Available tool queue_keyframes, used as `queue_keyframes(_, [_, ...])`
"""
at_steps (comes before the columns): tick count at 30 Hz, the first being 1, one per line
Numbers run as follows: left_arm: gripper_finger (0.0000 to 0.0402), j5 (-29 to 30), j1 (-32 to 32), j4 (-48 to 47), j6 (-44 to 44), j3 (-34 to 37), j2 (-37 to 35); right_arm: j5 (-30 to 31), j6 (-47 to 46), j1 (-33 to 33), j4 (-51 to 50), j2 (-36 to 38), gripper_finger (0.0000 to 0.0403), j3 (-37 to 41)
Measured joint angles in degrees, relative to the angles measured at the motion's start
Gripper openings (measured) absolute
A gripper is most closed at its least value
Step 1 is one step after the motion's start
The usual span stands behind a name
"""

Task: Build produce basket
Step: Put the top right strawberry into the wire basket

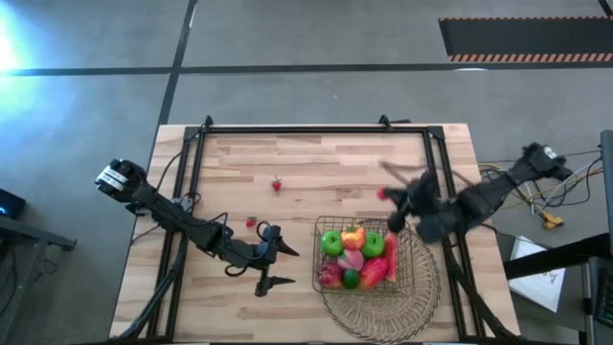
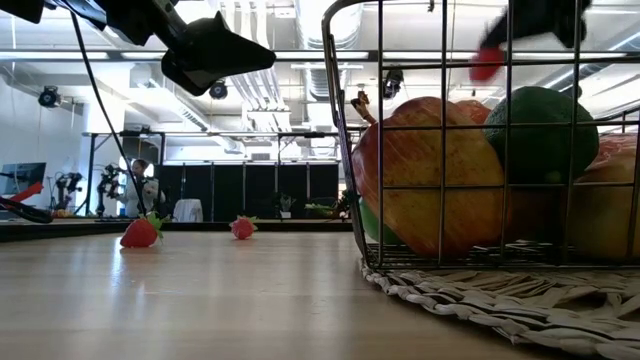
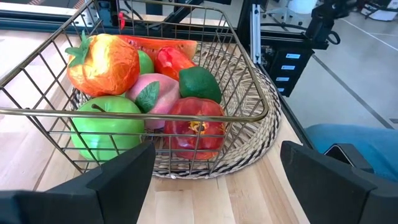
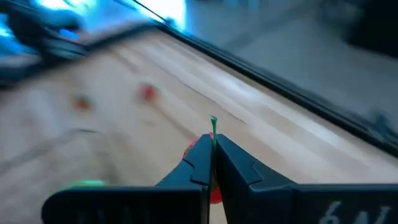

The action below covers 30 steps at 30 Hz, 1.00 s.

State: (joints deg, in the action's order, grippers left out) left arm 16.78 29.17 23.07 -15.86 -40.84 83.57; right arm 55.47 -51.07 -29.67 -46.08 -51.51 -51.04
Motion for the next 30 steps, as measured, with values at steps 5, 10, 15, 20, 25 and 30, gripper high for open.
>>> queue_keyframes(5, [0.0331, 0.00, -0.02, 0.02, 0.02, 0.00, 0.00, 3.16, 1.33, -13.09, 6.47, -8.60, 0.0008, -5.13])
queue_keyframes(10, [0.0331, 0.00, 0.02, 0.02, -0.14, 0.00, 0.00, -0.13, -3.23, -21.30, 5.76, -19.00, 0.0008, -11.54])
queue_keyframes(15, [0.0331, 0.00, 0.02, 0.07, -0.17, 0.02, 0.00, -1.48, -12.31, -26.58, 1.98, -27.67, 0.0008, -17.37])
queue_keyframes(20, [0.0331, 0.00, 0.02, 0.10, -0.20, 0.02, 0.00, -1.95, -30.95, -29.93, -11.27, -34.26, 0.0008, -21.17])
queue_keyframes(25, [0.0331, 0.00, 0.02, 0.09, -0.22, 0.02, 0.02, -6.91, -51.22, -31.06, -23.26, -38.46, 0.0008, -22.18])
queue_keyframes(30, [0.0331, 0.01, -0.02, 0.24, -0.05, 0.02, 0.02, -12.52, -54.41, -30.76, -23.71, -39.47, 0.0008, -20.67])
